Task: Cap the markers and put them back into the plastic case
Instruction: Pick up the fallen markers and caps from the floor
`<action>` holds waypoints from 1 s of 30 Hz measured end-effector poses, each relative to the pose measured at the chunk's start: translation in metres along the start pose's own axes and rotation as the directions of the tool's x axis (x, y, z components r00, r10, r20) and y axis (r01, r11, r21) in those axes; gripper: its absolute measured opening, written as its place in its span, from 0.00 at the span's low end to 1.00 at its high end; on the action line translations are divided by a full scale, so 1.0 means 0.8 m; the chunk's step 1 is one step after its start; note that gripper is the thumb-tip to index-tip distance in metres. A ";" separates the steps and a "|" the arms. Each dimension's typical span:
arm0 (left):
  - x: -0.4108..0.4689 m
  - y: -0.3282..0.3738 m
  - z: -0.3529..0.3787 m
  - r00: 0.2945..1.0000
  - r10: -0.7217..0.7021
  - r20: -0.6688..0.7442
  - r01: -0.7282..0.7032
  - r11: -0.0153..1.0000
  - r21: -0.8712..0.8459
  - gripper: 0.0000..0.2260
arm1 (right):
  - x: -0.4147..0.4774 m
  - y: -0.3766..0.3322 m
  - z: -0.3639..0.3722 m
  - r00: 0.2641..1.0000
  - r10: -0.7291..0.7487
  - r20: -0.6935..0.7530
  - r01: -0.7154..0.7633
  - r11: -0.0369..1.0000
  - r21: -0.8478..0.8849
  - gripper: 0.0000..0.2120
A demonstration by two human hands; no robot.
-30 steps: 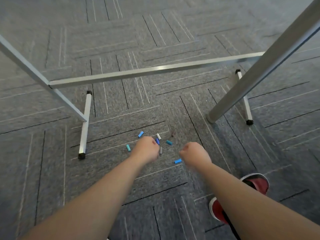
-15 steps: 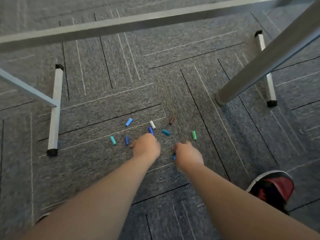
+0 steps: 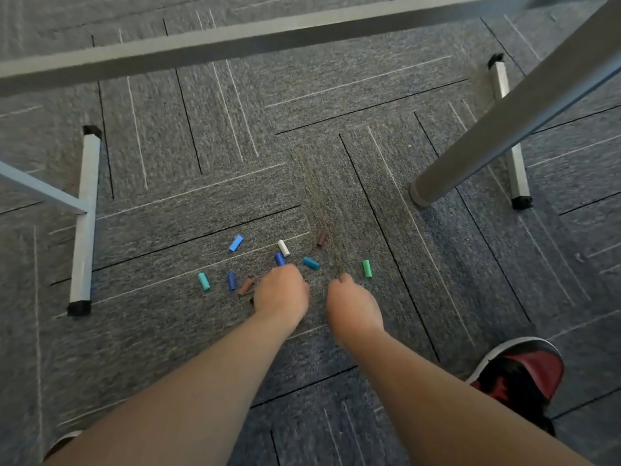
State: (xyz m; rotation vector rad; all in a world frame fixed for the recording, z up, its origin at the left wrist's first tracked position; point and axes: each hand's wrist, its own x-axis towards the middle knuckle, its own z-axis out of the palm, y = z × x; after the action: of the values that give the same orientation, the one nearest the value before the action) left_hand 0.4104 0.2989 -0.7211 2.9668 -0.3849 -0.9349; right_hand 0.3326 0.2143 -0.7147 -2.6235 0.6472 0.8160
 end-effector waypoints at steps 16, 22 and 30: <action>0.002 0.039 -0.028 0.979 0.193 0.072 -0.173 0.960 -0.221 0.06 | 0.040 0.070 -0.051 0.973 0.229 -0.009 -0.219 0.941 0.260 0.17; 0.010 0.030 -0.029 0.980 0.196 0.038 -0.188 0.970 -0.152 0.05 | 0.047 0.066 -0.034 0.955 0.297 0.026 -0.297 0.939 0.171 0.31; 0.021 0.007 -0.017 0.954 0.285 -0.091 -0.286 0.958 0.004 0.08 | 0.053 0.054 -0.032 0.957 0.290 -0.018 -0.290 0.957 0.001 0.23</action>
State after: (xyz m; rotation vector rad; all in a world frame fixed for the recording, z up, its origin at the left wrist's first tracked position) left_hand 0.4303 0.2886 -0.7187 2.8254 -0.7779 -0.7635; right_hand 0.3534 0.1528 -0.7266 -2.5739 1.0560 0.8737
